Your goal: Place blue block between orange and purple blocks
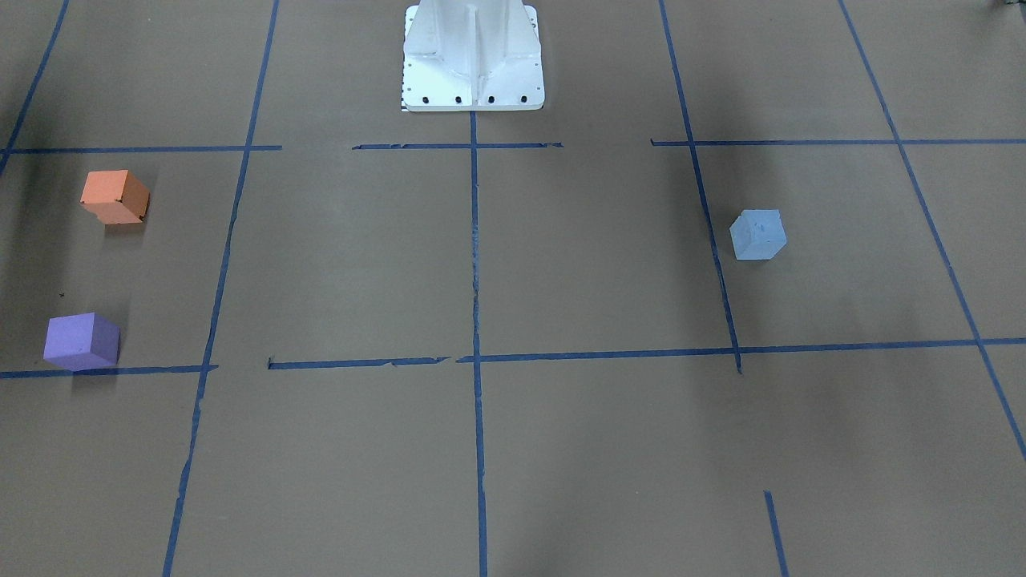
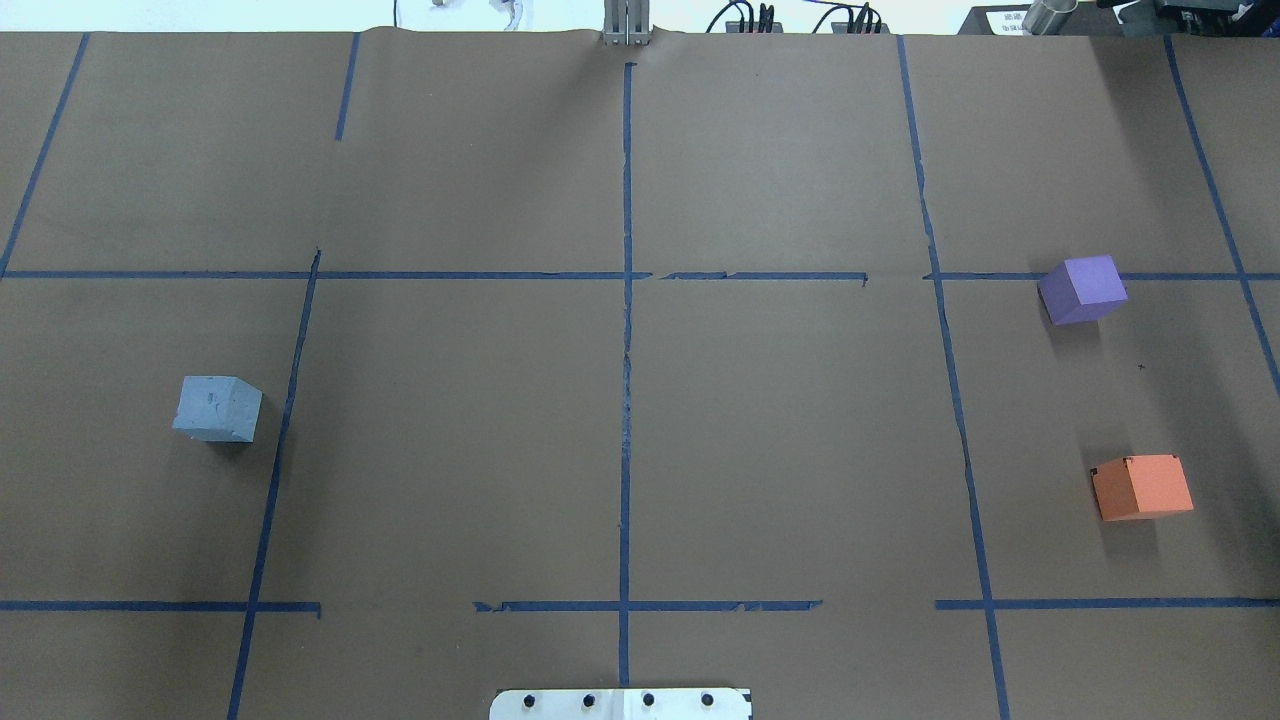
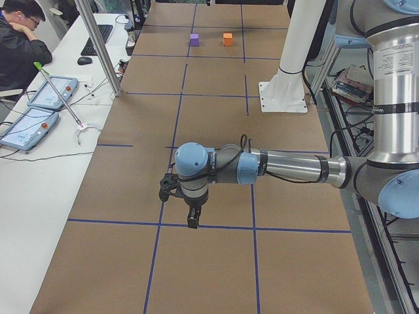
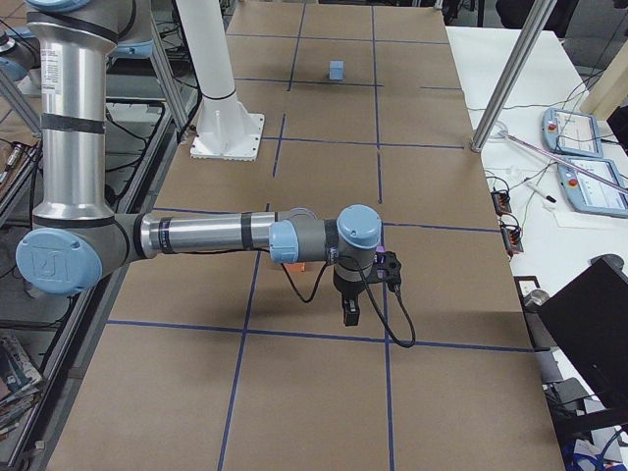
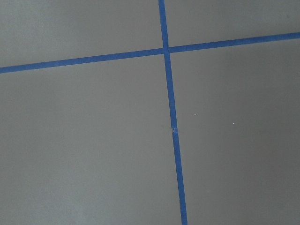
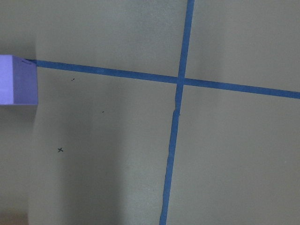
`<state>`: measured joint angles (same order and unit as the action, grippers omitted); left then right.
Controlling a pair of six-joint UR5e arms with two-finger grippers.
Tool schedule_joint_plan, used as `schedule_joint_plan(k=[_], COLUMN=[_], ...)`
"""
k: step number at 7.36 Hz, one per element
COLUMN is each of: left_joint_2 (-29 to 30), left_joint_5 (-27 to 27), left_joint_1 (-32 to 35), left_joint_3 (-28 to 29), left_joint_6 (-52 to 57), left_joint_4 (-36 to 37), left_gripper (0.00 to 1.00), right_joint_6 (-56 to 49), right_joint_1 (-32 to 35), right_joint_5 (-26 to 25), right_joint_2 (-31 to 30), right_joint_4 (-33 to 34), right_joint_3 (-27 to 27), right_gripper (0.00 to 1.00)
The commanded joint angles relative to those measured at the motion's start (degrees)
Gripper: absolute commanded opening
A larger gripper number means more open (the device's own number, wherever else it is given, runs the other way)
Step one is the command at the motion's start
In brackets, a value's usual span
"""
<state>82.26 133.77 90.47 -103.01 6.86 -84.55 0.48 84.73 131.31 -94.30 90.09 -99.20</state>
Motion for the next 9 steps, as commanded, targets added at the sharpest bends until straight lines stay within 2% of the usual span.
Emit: schedule_joint_plan(k=[1,3,6,7,8,9], left_joint_2=[-0.2,0.4,5.8,6.9,6.9,6.8], left_joint_5=[0.0,-0.1,0.2,0.3,0.4,0.7], left_joint_1=[-0.1,-1.0,-1.7,-4.6,-8.5,-15.1], left_joint_3=[-0.1,0.0,2.3,2.5,2.7,2.5], left_joint_6=[0.2,0.0,-2.1,-6.9,-10.3,-14.1], left_joint_4=[0.0,-0.5,-13.3,-14.9,-19.8,-24.0], left_gripper=[1.0,1.0,1.0,1.0,1.0,1.0], right_joint_6=[0.0,0.0,0.0,0.0,0.0,0.0], right_joint_1=[0.0,0.0,0.0,0.0,0.0,0.0], right_joint_5=[-0.1,0.0,0.0,0.0,0.0,0.0], right_joint_2=[0.0,0.0,0.0,0.0,0.0,0.0], right_joint_4=[0.0,0.0,0.0,0.0,0.0,0.0], right_joint_3=[0.0,0.0,0.0,0.0,0.0,0.0], right_gripper=[1.0,1.0,1.0,1.0,1.0,1.0])
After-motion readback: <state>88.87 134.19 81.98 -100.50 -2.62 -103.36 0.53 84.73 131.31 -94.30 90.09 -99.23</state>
